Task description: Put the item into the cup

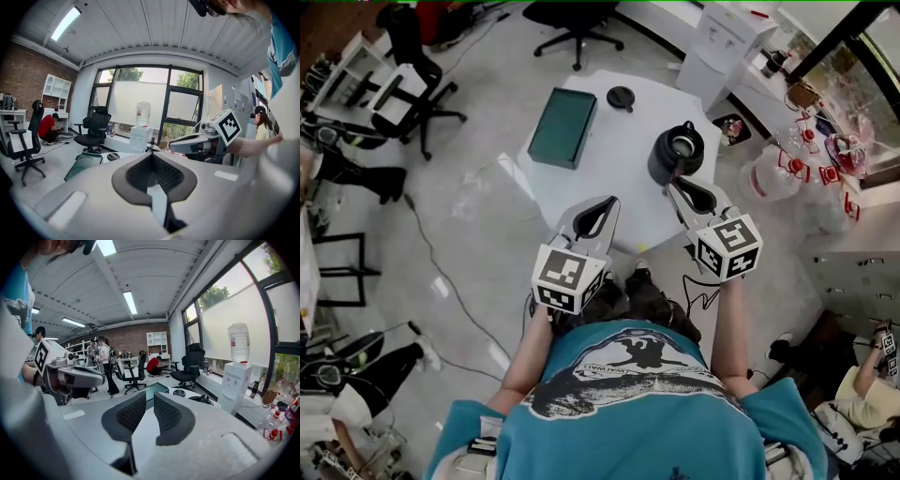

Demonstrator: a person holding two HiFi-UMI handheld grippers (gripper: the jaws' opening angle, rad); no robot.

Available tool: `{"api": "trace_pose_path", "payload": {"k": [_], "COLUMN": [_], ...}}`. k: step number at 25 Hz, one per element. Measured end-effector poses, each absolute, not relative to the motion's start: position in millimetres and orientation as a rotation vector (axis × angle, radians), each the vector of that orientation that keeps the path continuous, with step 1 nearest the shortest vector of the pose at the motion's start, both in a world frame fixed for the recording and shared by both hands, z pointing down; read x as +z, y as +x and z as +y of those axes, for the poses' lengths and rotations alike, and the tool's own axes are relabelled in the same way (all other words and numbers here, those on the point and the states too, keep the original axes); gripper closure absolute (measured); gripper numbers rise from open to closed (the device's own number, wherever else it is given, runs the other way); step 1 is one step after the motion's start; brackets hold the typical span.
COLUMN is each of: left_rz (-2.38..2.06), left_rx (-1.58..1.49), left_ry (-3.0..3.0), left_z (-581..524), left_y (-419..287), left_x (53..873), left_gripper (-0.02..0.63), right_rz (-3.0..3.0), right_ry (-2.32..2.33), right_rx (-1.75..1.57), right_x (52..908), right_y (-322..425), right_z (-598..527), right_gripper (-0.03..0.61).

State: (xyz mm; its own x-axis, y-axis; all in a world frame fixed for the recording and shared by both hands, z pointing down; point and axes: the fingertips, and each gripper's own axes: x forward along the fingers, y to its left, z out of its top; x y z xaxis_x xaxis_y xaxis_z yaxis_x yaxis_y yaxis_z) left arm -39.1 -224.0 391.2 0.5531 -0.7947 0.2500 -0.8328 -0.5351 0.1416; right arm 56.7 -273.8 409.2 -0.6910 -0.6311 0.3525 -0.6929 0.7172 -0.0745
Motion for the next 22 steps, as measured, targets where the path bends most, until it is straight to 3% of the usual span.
{"api": "trace_pose_path", "payload": {"k": [22], "left_rz": [-1.225], "left_rx": [0.243], "left_ry": [2.563], "left_z": [-179.8], "left_y": [-71.7], "left_x": [415.5], "left_gripper": [0.595], "right_rz": [-2.587], "right_ry": [1.116], "right_rx": [0.464], "right_x": [436.3], "right_y": [13.7], "right_z": [-161.7], "right_gripper": [0.522]}}
